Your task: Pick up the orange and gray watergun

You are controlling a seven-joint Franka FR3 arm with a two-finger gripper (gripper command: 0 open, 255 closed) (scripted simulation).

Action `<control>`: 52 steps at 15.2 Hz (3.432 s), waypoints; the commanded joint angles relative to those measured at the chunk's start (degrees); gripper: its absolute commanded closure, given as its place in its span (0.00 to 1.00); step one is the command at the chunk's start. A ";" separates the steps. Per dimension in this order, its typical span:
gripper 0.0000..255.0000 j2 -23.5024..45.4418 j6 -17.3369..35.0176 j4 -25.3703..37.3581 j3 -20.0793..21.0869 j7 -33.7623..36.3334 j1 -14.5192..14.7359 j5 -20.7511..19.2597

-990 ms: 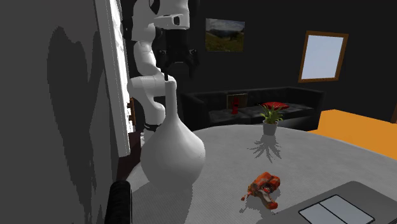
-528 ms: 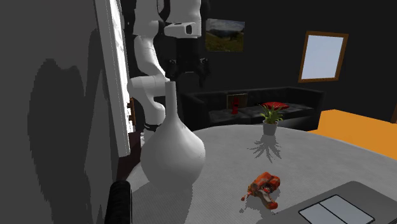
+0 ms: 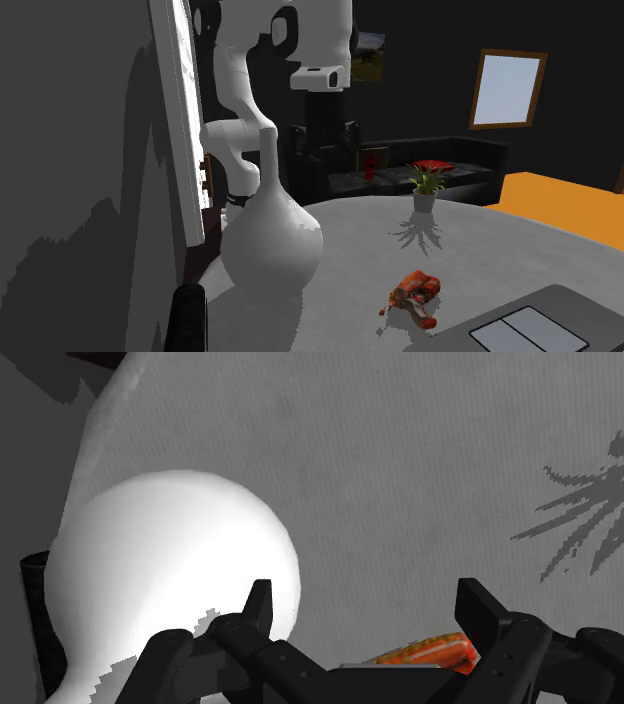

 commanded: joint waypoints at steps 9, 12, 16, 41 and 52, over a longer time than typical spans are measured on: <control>0.00 22.27 7.69 14.84 1.12 3.13 0.52 -2.02; 0.00 29.08 8.49 20.89 1.15 4.09 0.93 -2.83; 0.00 38.35 8.46 30.25 0.97 5.19 1.65 -3.83; 1.00 51.30 10.65 41.07 0.48 6.12 2.64 -4.86; 1.00 47.45 4.20 43.68 0.67 6.07 2.54 -4.57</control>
